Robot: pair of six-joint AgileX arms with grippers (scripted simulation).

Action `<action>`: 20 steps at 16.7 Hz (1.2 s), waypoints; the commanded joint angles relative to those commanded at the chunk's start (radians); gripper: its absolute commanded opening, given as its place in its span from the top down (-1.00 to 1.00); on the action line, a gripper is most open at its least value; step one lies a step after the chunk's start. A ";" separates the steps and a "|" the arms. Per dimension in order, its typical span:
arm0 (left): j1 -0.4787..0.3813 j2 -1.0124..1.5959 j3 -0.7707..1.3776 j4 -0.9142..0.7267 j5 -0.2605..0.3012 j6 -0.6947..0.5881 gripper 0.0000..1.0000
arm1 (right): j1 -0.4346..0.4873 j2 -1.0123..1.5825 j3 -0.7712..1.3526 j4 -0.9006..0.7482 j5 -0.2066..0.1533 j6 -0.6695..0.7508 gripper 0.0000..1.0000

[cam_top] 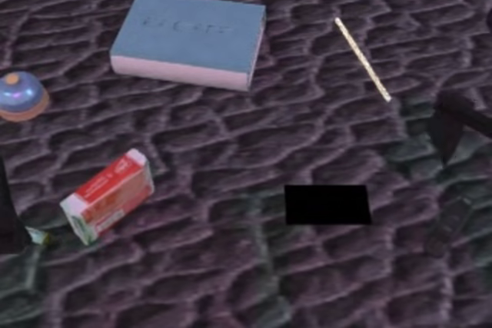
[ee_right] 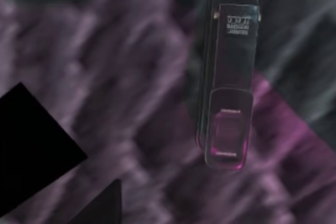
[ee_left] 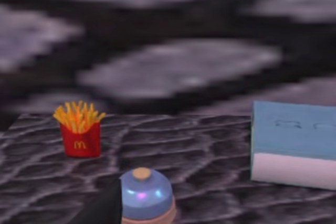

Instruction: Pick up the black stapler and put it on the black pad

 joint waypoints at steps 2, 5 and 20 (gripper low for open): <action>0.000 0.000 0.000 0.000 0.000 0.000 -1.00 | 0.010 0.067 0.055 -0.040 -0.001 0.040 -1.00; 0.000 0.000 0.000 0.000 0.000 0.000 -1.00 | 0.014 0.095 0.082 -0.059 -0.001 0.059 -1.00; 0.000 0.000 0.000 0.000 0.000 0.000 -1.00 | 0.017 0.252 -0.132 0.315 0.000 0.065 -1.00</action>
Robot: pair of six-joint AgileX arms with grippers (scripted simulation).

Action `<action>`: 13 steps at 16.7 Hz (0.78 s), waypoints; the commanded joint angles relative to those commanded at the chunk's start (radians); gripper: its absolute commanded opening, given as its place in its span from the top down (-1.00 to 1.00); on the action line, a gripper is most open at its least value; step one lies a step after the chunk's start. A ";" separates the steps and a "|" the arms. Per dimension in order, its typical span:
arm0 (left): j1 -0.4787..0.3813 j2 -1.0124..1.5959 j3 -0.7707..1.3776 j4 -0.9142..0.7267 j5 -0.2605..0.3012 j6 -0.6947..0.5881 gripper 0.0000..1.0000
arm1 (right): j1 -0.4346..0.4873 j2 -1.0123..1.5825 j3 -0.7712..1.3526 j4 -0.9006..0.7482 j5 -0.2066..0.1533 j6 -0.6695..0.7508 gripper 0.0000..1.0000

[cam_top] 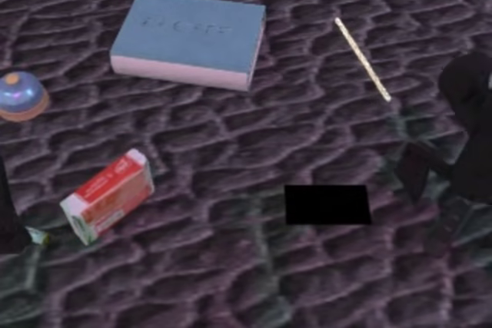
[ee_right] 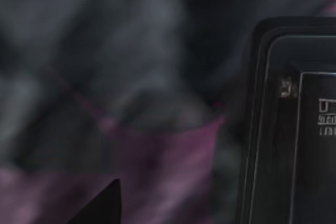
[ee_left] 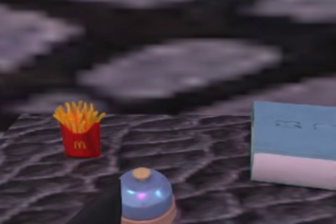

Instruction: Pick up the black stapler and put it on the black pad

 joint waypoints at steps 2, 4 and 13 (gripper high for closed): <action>0.000 0.000 0.000 0.000 0.000 0.000 -1.00 | 0.001 0.010 -0.013 0.021 0.000 0.001 -1.00; 0.000 0.000 0.000 0.000 0.000 0.000 -1.00 | 0.001 0.010 -0.013 0.021 0.000 0.001 -1.00; 0.000 0.000 0.000 0.000 0.000 0.000 -1.00 | 0.001 0.010 -0.013 0.021 0.000 0.001 0.21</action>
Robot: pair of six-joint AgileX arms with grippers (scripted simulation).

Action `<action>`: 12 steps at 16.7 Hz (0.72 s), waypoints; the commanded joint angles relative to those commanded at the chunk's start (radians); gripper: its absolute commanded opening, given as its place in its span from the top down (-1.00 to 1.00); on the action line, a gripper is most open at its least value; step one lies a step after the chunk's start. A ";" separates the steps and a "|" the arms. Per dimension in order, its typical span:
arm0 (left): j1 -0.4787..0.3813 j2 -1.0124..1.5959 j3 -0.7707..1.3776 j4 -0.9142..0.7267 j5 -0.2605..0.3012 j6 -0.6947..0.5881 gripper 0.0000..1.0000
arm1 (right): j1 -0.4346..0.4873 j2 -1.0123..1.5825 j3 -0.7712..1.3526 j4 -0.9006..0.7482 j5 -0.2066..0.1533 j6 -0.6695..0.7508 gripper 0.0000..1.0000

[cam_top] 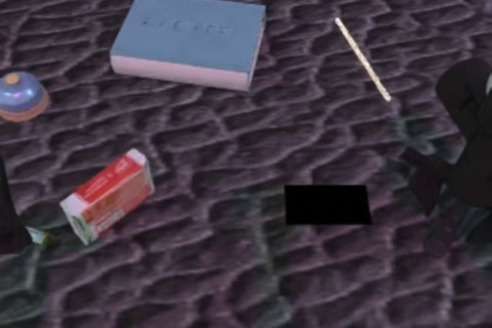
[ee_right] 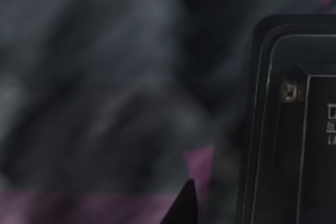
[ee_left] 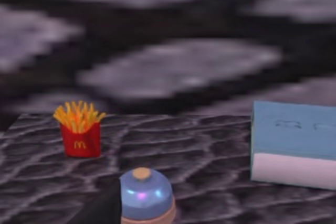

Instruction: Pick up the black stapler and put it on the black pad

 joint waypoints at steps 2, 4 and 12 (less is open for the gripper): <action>0.000 0.000 0.000 0.000 0.000 0.000 -1.00 | 0.000 0.000 0.000 0.000 0.000 0.000 0.51; 0.000 0.000 0.000 0.000 0.000 0.000 -1.00 | 0.000 0.000 0.000 0.000 0.000 0.000 0.81; 0.000 0.000 0.000 0.000 0.000 0.000 -1.00 | 0.000 0.000 0.000 0.000 0.000 0.000 1.00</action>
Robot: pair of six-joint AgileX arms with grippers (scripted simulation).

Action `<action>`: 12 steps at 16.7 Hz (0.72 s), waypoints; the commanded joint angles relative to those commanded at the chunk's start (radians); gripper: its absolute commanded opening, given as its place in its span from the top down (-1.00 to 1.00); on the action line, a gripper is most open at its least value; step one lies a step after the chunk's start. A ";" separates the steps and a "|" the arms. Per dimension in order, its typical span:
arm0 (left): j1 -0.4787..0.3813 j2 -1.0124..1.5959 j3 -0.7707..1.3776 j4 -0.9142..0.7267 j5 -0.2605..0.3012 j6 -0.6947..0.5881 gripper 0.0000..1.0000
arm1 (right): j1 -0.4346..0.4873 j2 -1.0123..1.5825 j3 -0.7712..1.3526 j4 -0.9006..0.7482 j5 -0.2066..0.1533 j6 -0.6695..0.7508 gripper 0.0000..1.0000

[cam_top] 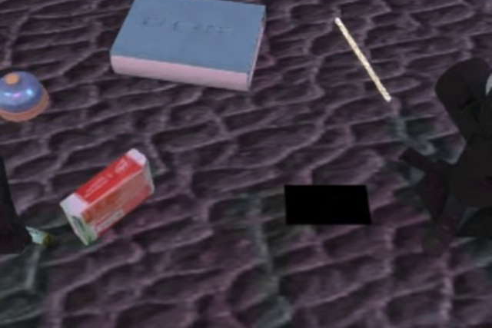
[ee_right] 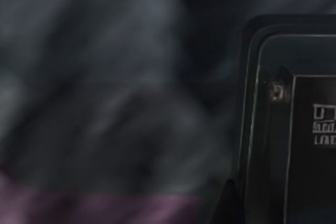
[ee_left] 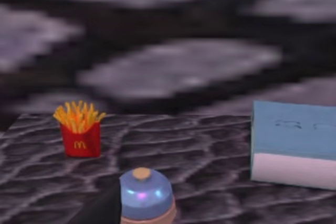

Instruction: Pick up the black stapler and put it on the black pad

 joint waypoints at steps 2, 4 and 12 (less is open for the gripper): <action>0.000 0.000 0.000 0.000 0.000 0.000 -1.00 | -0.002 -0.002 0.000 0.000 0.000 0.001 1.00; 0.000 0.000 0.000 0.000 0.000 0.000 -1.00 | -0.001 -0.008 0.011 -0.016 0.000 0.001 1.00; 0.000 0.000 0.000 0.000 0.000 0.000 -1.00 | 0.003 -0.135 0.191 -0.339 0.000 -0.001 1.00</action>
